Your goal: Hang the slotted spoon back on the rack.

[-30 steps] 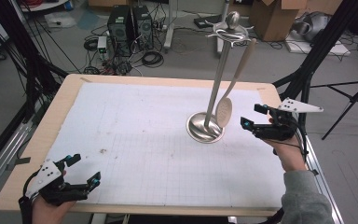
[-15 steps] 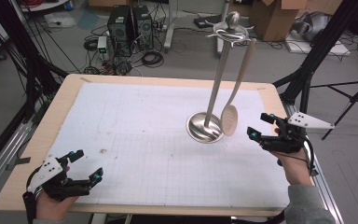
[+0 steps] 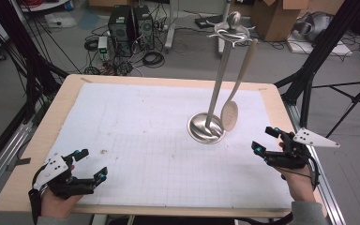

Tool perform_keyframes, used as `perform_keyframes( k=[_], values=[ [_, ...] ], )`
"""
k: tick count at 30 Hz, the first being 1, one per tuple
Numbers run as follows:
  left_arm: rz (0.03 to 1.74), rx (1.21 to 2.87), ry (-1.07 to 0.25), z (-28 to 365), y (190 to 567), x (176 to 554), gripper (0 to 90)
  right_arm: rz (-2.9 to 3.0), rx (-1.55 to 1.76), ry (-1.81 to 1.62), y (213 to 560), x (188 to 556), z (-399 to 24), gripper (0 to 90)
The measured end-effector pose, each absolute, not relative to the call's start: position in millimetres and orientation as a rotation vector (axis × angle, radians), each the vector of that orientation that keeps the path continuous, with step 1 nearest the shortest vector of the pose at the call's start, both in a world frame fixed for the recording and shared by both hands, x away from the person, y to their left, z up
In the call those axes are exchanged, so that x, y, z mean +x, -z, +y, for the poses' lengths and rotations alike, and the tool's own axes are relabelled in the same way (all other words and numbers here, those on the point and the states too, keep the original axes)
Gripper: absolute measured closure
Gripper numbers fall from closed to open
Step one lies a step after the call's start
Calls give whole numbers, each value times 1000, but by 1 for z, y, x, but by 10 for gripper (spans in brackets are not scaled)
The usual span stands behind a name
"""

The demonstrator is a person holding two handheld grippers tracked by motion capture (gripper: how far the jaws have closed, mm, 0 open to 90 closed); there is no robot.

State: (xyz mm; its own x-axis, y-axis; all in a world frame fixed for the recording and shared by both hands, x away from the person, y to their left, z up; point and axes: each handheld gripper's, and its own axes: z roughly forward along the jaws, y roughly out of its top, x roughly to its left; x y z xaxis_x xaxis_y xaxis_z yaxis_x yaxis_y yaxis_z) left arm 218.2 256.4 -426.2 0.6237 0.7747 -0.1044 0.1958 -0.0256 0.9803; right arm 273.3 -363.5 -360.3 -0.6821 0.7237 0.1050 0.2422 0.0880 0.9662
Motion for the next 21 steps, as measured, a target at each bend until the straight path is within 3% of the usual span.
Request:
perform_keyframes(
  k=[21],
  values=[
    [834, 1560, -540, 255, 428, 219, 23, 2040, 956, -1616, 392, 251, -365, 121]
  ],
)
